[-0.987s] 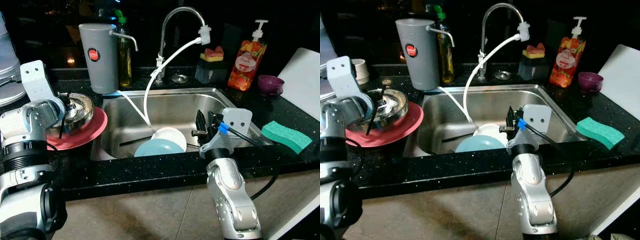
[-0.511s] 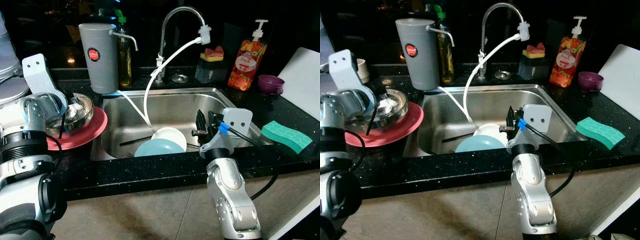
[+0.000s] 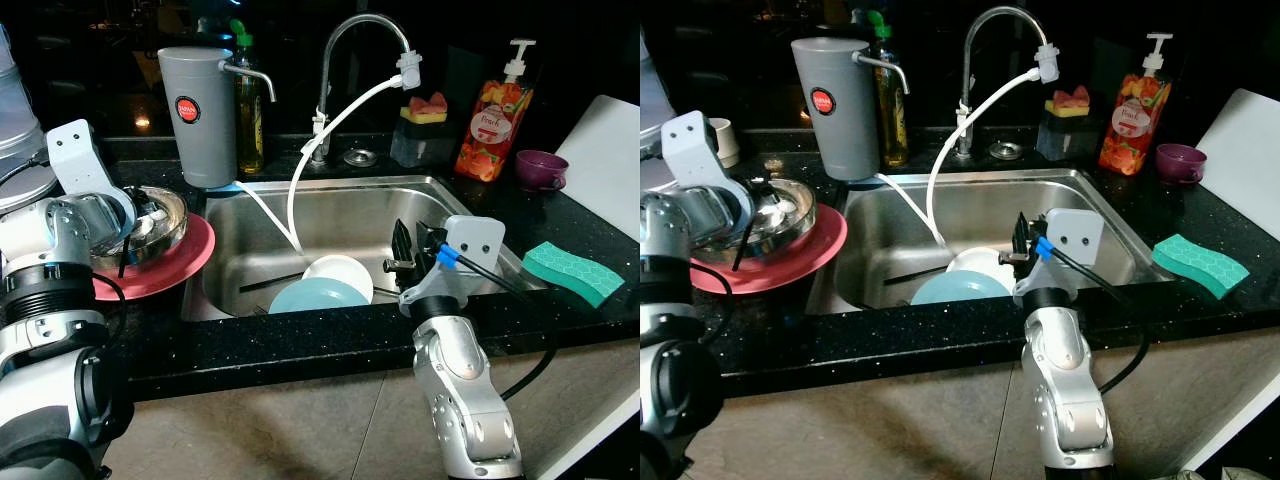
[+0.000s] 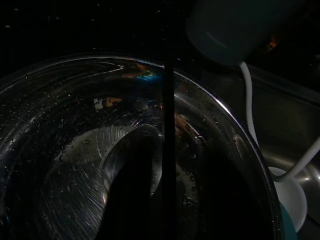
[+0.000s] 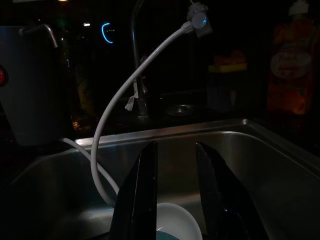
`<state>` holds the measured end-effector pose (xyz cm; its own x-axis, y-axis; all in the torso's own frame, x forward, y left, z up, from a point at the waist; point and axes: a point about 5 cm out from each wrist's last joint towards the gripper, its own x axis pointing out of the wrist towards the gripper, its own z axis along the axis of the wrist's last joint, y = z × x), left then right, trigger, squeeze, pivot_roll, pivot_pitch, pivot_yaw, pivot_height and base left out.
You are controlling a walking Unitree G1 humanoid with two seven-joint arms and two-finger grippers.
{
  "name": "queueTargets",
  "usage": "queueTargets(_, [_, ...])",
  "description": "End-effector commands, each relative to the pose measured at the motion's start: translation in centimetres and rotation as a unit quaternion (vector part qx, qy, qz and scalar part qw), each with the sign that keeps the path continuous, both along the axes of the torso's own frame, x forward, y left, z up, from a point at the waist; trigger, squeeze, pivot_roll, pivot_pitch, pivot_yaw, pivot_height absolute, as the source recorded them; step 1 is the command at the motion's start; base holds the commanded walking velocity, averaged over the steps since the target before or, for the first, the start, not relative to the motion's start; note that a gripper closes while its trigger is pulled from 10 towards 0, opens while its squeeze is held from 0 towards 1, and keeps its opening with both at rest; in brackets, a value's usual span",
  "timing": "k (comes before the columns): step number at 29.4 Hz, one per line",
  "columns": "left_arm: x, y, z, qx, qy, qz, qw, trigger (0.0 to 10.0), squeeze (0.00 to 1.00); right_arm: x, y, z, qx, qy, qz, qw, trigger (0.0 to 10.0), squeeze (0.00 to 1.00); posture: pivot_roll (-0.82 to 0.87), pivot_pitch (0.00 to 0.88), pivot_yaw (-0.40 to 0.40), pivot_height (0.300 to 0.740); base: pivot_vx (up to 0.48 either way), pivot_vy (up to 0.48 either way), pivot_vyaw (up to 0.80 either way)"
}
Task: Kitchen organization
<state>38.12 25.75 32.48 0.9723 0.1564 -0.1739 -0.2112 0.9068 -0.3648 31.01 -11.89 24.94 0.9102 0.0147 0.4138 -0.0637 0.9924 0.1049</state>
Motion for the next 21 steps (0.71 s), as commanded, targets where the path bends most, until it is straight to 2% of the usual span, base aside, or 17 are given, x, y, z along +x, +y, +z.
queueTargets(1, [0.2,-0.3,-1.2,-0.014,0.028,-0.006,0.999,1.3,0.0,0.0,-0.2,-0.1,-0.003,-0.002,-0.006,1.0,10.0,0.0,0.08,0.107,-0.016,0.74,0.0,0.0,0.0])
queueTargets(2, [0.2,-0.3,-1.3,-0.019,0.03,-0.007,0.999,0.7,0.0,-0.1,-0.2,-0.1,-0.003,-0.002,-0.006,1.0,10.0,0.0,0.08,0.107,-0.016,0.74,0.0,0.0,0.0])
queueTargets(3, [0.2,-0.3,-1.3,-0.019,0.03,-0.007,0.999,0.7,0.0,-0.1,-0.2,-0.1,-0.003,-0.002,-0.006,1.0,10.0,0.0,0.08,0.107,-0.016,0.74,0.0,0.0,0.0])
queueTargets(4, [0.2,-0.3,-1.5,-0.022,0.032,-0.008,0.999,0.0,0.0,-0.1,-0.2,-0.1,-0.003,-0.002,-0.006,1.0,10.0,0.0,0.08,0.107,-0.016,0.74,0.0,0.0,0.0])
queueTargets(10, [0.1,-0.4,-1.9,-0.043,0.038,-0.01,0.998,0.0,0.0,-0.1,-0.2,-0.1,-0.004,-0.003,-0.005,1.0,10.0,0.0,0.08,0.105,-0.017,0.74,0.0,0.0,0.0])
queueTargets(13, [0.1,-0.3,-1.9,-0.043,0.034,-0.004,0.998,0.0,0.0,-0.1,-0.2,-0.1,-0.005,-0.003,-0.005,1.0,10.0,0.0,0.08,0.102,-0.019,0.74,0.0,0.0,0.0])
queueTargets(14, [0.1,-0.2,-1.4,-0.025,0.015,0.006,1.0,0.0,0.0,-0.1,-0.2,-0.1,-0.005,-0.003,-0.005,1.0,10.0,0.0,0.08,0.102,-0.019,0.74,0.0,0.0,0.0])
queueTargets(15, [0.1,-0.2,-1.4,-0.025,0.015,0.006,1.0,0.0,0.0,-0.1,-0.2,-0.1,-0.005,-0.003,-0.005,1.0,10.0,0.0,0.08,0.102,-0.019,0.74,0.0,0.0,0.0])
queueTargets(16, [-0.1,-0.2,-0.3,-0.007,-0.026,0.013,1.0,4.9,0.0,-0.1,-0.2,-0.1,-0.005,-0.003,-0.005,1.0,10.0,0.0,0.08,0.102,-0.019,0.74,0.0,0.0,0.0])
queueTargets(17, [-0.1,-0.2,0.3,-0.007,-0.046,0.013,0.999,4.9,0.0,-0.1,-0.2,-0.1,-0.005,-0.003,-0.005,1.0,10.0,0.0,0.08,0.102,-0.019,0.74,0.0,0.0,0.0])
queueTargets(18, [-0.2,-0.4,1.0,-0.008,-0.067,0.012,0.998,10.0,0.0,-0.1,-0.2,-0.1,-0.005,-0.003,-0.005,1.0,10.0,0.0,0.08,0.104,-0.021,0.74,0.0,0.0,0.0])
queueTargets(19, [-0.3,-0.5,1.7,-0.012,-0.09,0.007,0.996,10.0,0.0,-0.1,-0.2,-0.1,-0.005,-0.003,-0.005,1.0,10.0,0.0,0.08,0.104,-0.021,0.74,0.0,0.0,0.0])
queueTargets(21, [-0.4,-0.7,2.1,-0.014,-0.103,0.004,0.995,10.0,0.0,-0.1,-0.2,-0.1,-0.005,-0.003,-0.005,1.0,10.0,0.0,0.08,0.104,-0.021,0.74,0.0,0.0,0.0])
